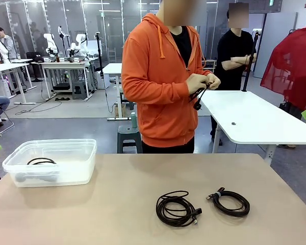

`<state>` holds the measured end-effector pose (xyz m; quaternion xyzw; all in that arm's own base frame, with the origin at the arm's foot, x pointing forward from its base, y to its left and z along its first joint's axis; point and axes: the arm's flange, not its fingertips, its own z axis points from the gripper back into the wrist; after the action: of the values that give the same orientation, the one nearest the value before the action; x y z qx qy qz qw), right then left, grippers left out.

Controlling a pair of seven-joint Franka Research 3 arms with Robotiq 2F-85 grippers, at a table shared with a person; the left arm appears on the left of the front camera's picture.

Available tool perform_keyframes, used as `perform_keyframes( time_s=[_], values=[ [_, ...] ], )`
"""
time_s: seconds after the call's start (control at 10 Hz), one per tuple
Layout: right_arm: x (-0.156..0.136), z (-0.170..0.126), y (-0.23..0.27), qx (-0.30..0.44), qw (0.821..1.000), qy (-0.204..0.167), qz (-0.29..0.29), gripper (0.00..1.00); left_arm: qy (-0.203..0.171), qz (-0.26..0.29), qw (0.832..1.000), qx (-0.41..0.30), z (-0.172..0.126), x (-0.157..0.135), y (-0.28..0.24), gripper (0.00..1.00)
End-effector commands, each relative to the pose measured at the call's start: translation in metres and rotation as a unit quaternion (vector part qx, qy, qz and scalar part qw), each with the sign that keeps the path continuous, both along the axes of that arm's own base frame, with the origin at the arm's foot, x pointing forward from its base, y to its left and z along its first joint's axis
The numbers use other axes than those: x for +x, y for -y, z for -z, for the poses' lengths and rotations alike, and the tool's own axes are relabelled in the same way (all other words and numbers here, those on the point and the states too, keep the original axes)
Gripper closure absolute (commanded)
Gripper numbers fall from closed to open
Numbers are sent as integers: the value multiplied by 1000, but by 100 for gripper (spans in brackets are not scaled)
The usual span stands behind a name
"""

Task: Organize and store the cables.
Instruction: Place the Power Cable into the Organizing box.

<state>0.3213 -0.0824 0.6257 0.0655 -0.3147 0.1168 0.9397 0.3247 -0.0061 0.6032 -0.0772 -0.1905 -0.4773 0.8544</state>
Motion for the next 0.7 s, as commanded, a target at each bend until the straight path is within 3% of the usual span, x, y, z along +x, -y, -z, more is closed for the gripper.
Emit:
perform_keyframes(
  time_s=[0.0,0.6],
  values=[
    [0,0,0,1,1000,2,-1,0,2,-8,1000,4,-2,-1,0,29],
    [0,0,0,1,1000,2,-1,0,2,-8,1000,4,-2,-1,0,29]
  ],
)
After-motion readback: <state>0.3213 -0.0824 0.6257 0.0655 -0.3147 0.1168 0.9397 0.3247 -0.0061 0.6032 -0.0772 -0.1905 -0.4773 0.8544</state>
